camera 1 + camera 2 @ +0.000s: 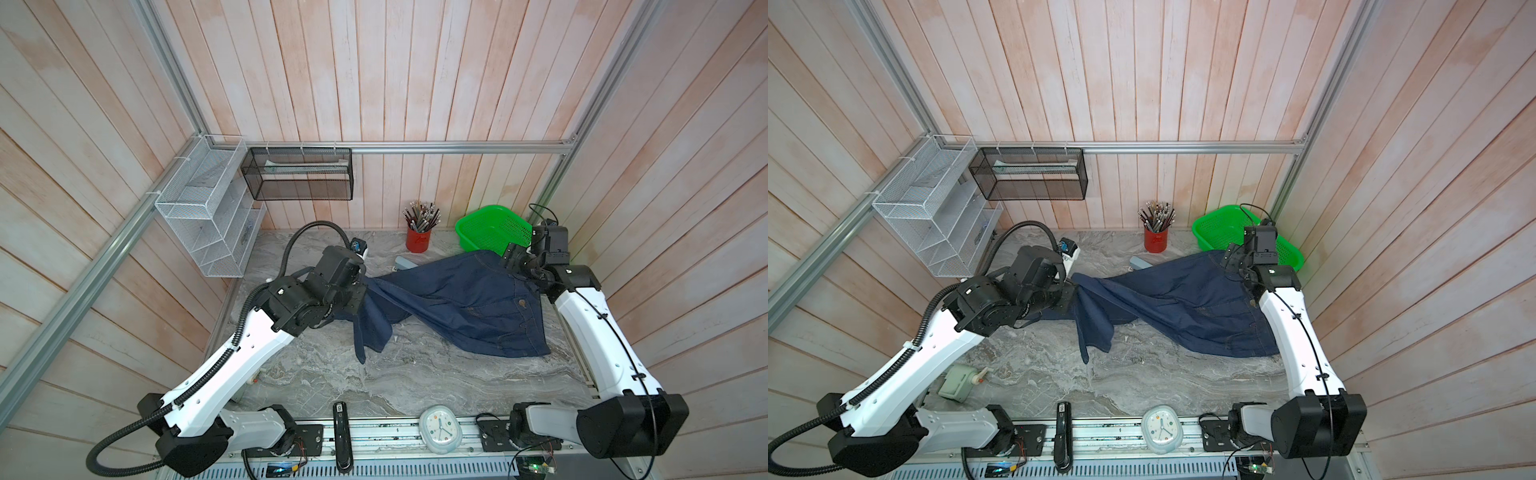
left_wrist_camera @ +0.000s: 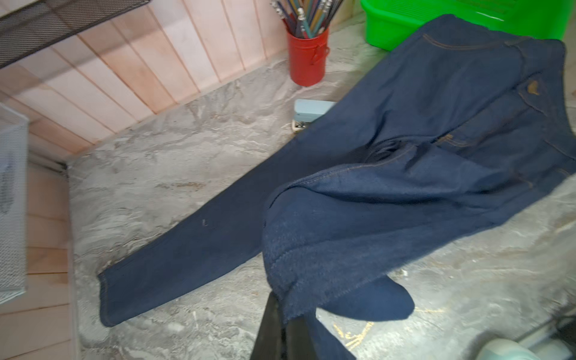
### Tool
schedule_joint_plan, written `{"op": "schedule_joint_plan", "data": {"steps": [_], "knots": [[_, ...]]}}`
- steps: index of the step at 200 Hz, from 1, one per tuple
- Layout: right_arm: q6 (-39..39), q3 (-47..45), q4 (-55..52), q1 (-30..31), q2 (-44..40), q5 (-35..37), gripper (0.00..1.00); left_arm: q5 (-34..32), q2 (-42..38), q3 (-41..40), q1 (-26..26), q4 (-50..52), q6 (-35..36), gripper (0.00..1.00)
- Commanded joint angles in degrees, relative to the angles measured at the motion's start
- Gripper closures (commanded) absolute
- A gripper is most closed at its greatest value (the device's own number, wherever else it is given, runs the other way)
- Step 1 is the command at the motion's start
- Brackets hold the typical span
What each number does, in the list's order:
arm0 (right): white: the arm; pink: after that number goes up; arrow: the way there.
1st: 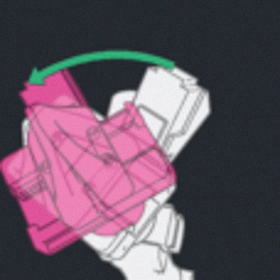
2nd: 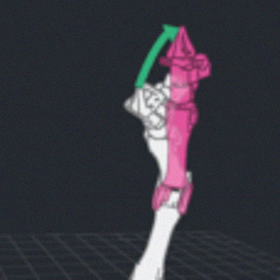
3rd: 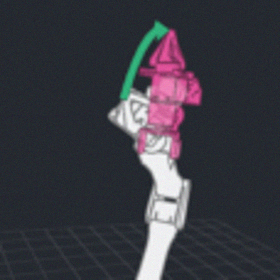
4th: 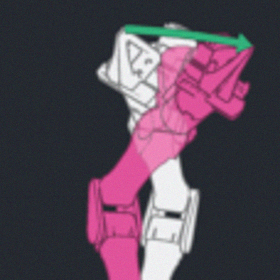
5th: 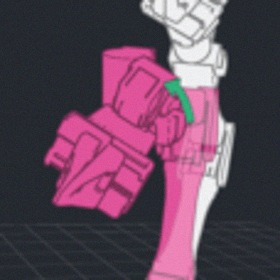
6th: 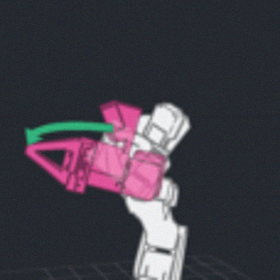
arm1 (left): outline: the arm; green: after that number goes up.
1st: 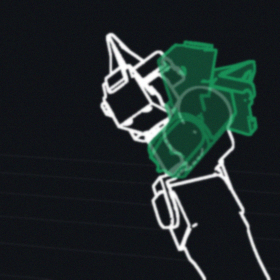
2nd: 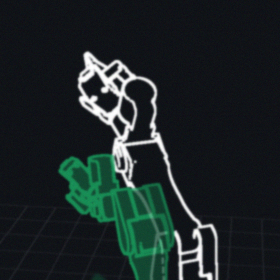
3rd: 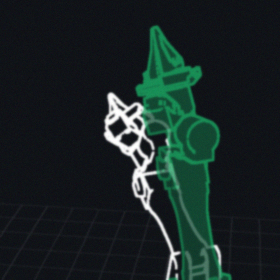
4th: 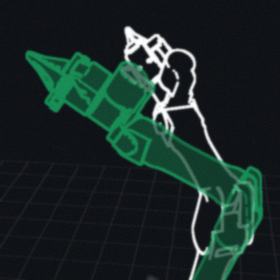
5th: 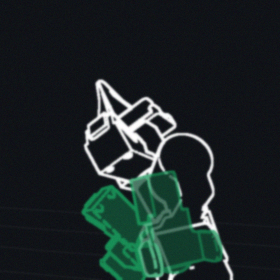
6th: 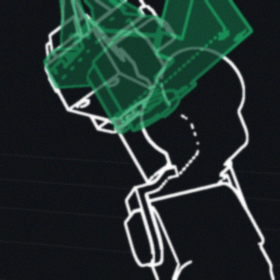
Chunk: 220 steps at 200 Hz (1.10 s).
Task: Fold and stack the trousers
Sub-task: Flatten out the trousers at the center of the table.
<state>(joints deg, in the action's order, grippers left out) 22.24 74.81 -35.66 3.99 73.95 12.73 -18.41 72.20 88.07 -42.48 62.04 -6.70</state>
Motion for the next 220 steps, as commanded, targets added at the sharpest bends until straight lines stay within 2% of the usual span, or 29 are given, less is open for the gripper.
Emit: {"op": "schedule_joint_plan", "data": {"steps": [1, 38, 72, 87, 107, 119, 127, 140, 144, 175, 183, 186, 188, 197, 200, 202, 220], "knots": [[-1.2, 0.6, -0.8, -0.4, 0.3, 0.7, 0.14, -1.8, -0.7, -4.3, 1.0, -0.3, 6.3, 1.00], [-1.3, 0.3, -1.1, -0.5, 0.6, 0.6, 0.14, 2.7, -0.8, -14.0, 0.4, -6.7, 12.5, 1.00], [-1.3, 0.5, -1.0, -0.6, 0.9, 0.4, 0.14, -6.8, 2.4, -16.0, -5.6, -8.9, 14.9, 1.00], [-1.3, 0.8, -0.8, -0.6, 1.2, 0.4, 0.14, -8.0, 5.5, -14.6, -8.8, -10.0, 15.5, 1.00], [-1.3, 1.2, -0.7, -0.6, 1.7, 0.5, 0.14, -3.8, 10.8, -13.4, -11.7, -12.6, 14.7, 0.98], [-1.3, 1.4, -0.7, -0.6, 1.9, 0.5, 0.14, -1.2, 14.2, -13.1, -15.4, -13.9, 13.9, 0.95], [-1.3, 1.5, -0.7, -0.6, 1.9, 0.5, 0.14, 0.4, 16.1, -12.9, -16.3, -14.1, 13.0, 0.89], [-1.5, 1.9, -0.8, -0.7, 1.9, 0.4, 0.14, 3.1, 17.9, -12.8, -16.6, -13.8, 11.3, 0.62], [-1.5, 2.1, -0.9, -0.7, 1.9, 0.4, 0.14, 3.4, 18.0, -12.9, -16.6, -13.6, 10.9, 0.57], [-1.5, 3.0, -1.1, -0.8, 1.7, 0.0, 0.14, 1.8, 12.3, -12.6, -15.2, -11.1, 5.6, 0.39], [-1.4, 3.2, -1.0, -0.8, 1.7, -0.4, 0.14, 2.5, 9.6, -12.1, -14.0, -10.5, 3.4, 0.26], [-1.3, 3.4, -1.0, -0.8, 1.7, -0.4, 0.14, 2.8, 8.6, -12.1, -13.6, -10.3, 2.8, 0.15], [-1.3, 3.4, -0.9, -0.8, 1.8, -0.5, 0.14, 2.9, 7.9, -12.1, -13.4, -10.2, 2.7, 0.12], [-1.0, 3.4, -0.6, -0.8, 1.6, -0.9, 0.14, 3.7, 4.8, -12.3, -12.7, -10.1, -1.1, 0.09], [-0.9, 3.4, -0.6, -0.8, 1.6, -1.1, 0.14, 4.0, 3.9, -12.5, -12.7, -9.9, -2.1, 0.02], [-0.8, 3.4, -0.5, -0.8, 1.6, -1.1, 0.14, 4.3, 3.2, -12.6, -12.7, -9.8, -2.8, 0.00], [-0.3, 3.3, 0.0, -0.8, 1.7, -2.1, 0.14, 5.7, -0.8, -14.1, -9.7, -7.4, -10.9, 0.00]]}}
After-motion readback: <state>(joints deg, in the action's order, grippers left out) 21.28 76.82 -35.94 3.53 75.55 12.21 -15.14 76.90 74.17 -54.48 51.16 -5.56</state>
